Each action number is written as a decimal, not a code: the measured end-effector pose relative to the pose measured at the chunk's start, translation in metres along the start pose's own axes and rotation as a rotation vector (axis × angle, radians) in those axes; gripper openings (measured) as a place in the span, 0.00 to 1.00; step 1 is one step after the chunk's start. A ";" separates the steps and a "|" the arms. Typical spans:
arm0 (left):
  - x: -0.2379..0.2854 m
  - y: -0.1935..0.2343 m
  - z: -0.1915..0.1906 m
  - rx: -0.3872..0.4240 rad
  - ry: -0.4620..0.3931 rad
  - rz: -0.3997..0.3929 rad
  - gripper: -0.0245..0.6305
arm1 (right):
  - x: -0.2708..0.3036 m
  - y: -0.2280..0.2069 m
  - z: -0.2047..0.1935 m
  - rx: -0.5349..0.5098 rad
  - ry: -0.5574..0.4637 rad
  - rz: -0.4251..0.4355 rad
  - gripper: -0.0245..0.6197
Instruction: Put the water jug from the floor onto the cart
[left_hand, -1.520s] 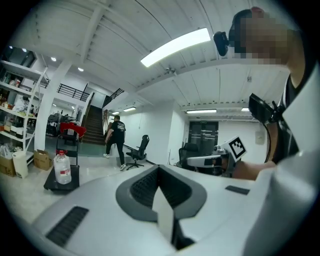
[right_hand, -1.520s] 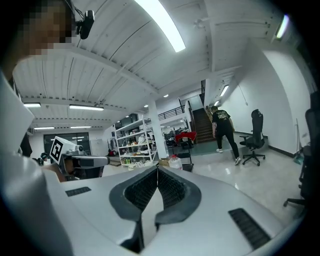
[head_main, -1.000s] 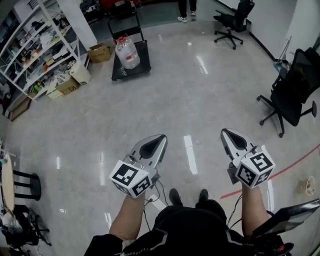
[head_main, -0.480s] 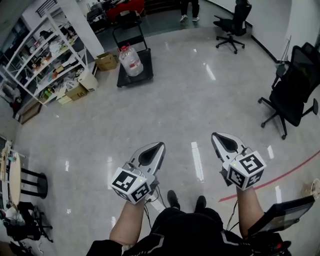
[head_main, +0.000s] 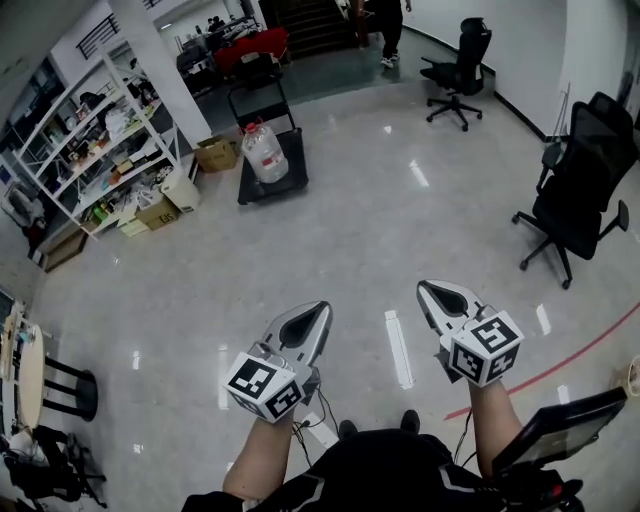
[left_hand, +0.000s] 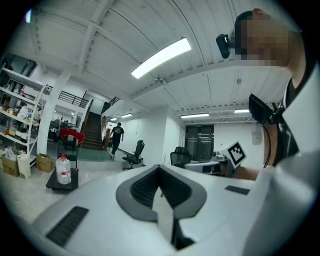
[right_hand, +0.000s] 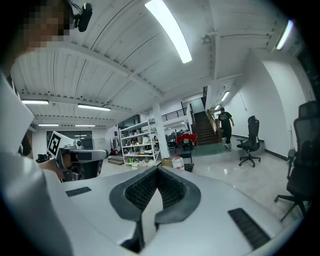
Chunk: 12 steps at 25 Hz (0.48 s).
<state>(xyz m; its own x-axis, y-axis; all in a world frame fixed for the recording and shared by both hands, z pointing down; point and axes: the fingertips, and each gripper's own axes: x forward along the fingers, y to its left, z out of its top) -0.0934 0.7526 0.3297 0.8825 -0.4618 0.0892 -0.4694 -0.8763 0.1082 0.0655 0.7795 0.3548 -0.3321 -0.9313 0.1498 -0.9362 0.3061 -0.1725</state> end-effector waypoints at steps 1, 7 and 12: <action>-0.003 0.001 0.001 0.000 -0.006 -0.009 0.04 | 0.001 0.005 0.002 -0.003 -0.001 -0.003 0.04; -0.021 0.017 0.011 0.001 -0.028 -0.026 0.04 | 0.010 0.029 0.013 -0.031 0.000 -0.020 0.04; -0.018 0.005 0.009 0.007 -0.023 -0.030 0.04 | -0.001 0.025 0.012 -0.025 -0.001 -0.023 0.04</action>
<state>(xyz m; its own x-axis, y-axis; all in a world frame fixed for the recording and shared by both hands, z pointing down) -0.1115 0.7551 0.3195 0.8968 -0.4379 0.0635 -0.4423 -0.8908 0.1037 0.0442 0.7855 0.3386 -0.3099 -0.9385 0.1524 -0.9463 0.2891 -0.1444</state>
